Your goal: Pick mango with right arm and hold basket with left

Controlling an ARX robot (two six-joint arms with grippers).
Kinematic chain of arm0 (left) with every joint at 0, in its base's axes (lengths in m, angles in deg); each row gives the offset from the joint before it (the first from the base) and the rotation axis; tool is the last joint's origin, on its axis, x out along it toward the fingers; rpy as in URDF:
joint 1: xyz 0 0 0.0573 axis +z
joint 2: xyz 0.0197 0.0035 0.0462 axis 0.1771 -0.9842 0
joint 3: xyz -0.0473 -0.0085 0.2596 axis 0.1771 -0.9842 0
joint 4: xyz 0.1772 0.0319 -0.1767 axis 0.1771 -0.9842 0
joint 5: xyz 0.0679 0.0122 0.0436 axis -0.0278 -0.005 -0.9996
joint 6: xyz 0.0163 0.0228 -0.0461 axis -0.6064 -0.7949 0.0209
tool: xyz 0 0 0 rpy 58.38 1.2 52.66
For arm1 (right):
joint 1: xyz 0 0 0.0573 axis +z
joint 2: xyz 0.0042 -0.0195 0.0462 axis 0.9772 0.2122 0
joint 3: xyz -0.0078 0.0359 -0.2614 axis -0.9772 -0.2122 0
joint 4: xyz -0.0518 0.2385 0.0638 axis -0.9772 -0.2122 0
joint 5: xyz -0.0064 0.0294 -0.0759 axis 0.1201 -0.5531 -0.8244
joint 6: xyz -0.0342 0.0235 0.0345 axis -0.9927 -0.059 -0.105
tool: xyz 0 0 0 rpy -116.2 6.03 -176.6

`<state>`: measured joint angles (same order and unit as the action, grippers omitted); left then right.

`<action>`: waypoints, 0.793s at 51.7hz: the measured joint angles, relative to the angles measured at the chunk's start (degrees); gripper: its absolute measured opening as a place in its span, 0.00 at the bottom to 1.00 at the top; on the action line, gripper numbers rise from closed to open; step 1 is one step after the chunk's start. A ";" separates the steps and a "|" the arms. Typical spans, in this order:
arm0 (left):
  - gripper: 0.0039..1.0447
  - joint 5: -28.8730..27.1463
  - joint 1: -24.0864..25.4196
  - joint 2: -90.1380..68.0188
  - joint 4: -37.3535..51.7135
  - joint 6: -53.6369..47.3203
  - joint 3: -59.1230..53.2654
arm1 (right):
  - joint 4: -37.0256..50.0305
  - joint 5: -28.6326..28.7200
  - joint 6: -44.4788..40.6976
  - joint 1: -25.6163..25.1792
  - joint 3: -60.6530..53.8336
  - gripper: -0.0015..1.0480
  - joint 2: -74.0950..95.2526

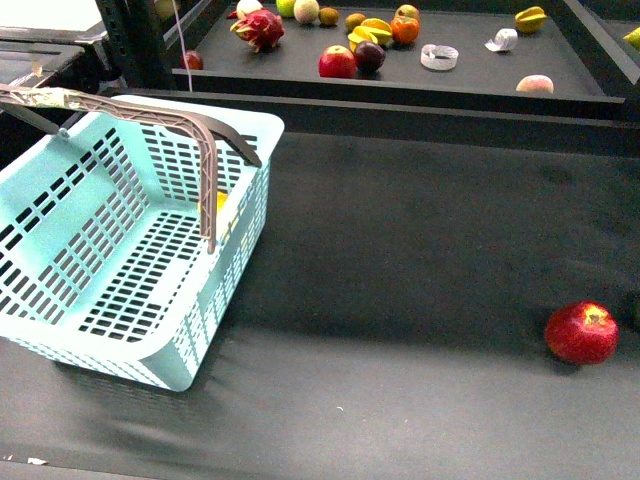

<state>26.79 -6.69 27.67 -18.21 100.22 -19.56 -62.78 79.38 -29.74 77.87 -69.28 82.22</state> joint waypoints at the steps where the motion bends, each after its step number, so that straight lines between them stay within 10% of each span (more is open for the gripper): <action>1: 0.74 4.31 0.57 0.00 2.62 -4.22 -0.07 | 0.00 0.00 0.00 0.00 0.00 0.92 0.00; 7: 0.55 15.41 -2.78 9.49 2.05 -26.16 0.33 | -0.04 0.13 -0.02 0.00 0.00 0.92 0.00; 18: 0.03 15.63 -3.52 22.12 -8.98 -41.00 0.13 | -0.07 0.00 -0.02 0.00 0.00 0.92 0.00; 41: 0.02 15.67 -3.52 36.15 -22.40 -42.45 0.11 | -0.07 0.00 0.00 0.00 0.00 0.92 0.00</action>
<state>42.46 -10.21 63.82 -40.61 57.77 -19.46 -62.85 79.38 -29.74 77.87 -69.28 82.22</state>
